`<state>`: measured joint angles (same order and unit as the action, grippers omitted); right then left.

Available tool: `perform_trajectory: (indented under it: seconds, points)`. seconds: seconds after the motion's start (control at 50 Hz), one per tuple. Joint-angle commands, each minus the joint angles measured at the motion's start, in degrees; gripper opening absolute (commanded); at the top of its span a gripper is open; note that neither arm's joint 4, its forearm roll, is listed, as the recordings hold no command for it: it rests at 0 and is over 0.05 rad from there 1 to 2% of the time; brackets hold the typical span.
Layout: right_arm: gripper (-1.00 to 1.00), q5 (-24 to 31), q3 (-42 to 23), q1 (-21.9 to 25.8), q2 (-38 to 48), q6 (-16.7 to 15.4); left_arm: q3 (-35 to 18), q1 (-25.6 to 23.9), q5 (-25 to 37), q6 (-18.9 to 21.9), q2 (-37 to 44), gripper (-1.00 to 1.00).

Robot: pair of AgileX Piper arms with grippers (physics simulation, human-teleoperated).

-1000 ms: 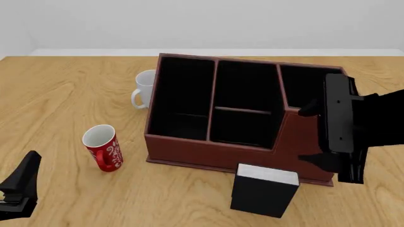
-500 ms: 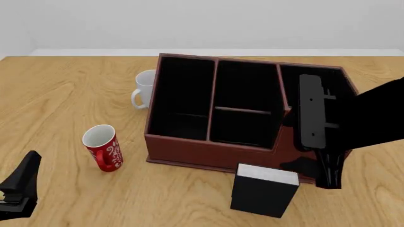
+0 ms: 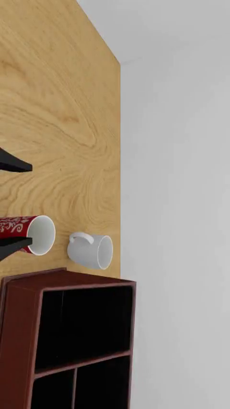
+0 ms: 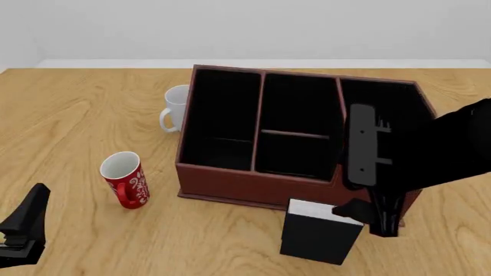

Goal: Pick up the book and place it in the right compartment of the caddy.

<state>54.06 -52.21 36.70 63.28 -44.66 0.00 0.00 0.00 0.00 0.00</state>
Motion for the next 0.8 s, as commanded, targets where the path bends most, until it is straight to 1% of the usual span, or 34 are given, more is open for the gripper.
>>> perform_trajectory:
  seconds: [0.02,0.14,0.16,0.2,0.22,0.24,0.26,0.32,0.38,0.4,0.44,0.46,0.56,0.58,0.74,0.8]
  points:
    - [1.00,-1.86,1.00,-0.35,1.24,0.65,0.00,0.00,0.00,0.00,0.00,1.00]
    - [1.00,-3.18,2.02,1.36,2.11,2.31,0.00,0.00,0.00,0.00,0.00,1.00]
    - [1.00,-3.11,1.87,2.15,2.19,3.20,0.00,0.00,0.00,0.00,0.00,1.00]
    - [1.00,-3.37,2.28,2.97,2.32,3.74,0.00,0.00,0.00,0.00,0.00,1.00]
    - [1.00,-3.03,2.37,4.51,2.25,5.15,0.00,0.00,0.00,0.00,0.00,1.00]
    - [1.00,-2.97,2.50,5.00,2.35,5.64,0.00,0.00,0.00,0.00,0.00,1.00]
    - [1.00,-3.34,2.72,4.55,2.48,4.98,0.00,0.00,0.00,0.00,0.00,1.00]
    - [1.00,-3.69,2.59,5.08,2.83,5.69,0.00,0.00,0.00,0.00,0.00,1.00]
    - [1.00,-4.12,3.03,5.09,3.03,5.59,0.00,0.00,0.00,0.00,0.00,1.00]
    - [1.00,-4.21,2.88,5.45,3.13,6.09,0.00,0.00,0.00,0.00,0.00,1.00]
    - [1.00,-4.67,3.35,5.58,3.35,6.12,0.00,0.00,0.00,0.00,0.00,1.00]
    - [1.00,-4.70,3.19,6.08,3.37,6.82,0.00,0.00,0.00,0.00,0.00,1.00]
    - [1.00,-5.71,4.08,5.70,3.92,6.93,0.00,0.00,0.00,0.00,0.00,1.00]
    - [1.00,-5.67,4.14,6.07,3.89,7.39,0.00,0.00,0.00,0.00,0.00,1.00]
    - [1.00,-6.95,5.01,6.19,4.70,8.12,0.00,0.00,0.00,0.00,0.00,1.00]
    - [1.00,-7.82,5.80,7.24,4.98,9.23,0.00,0.00,0.00,0.00,0.00,1.00]
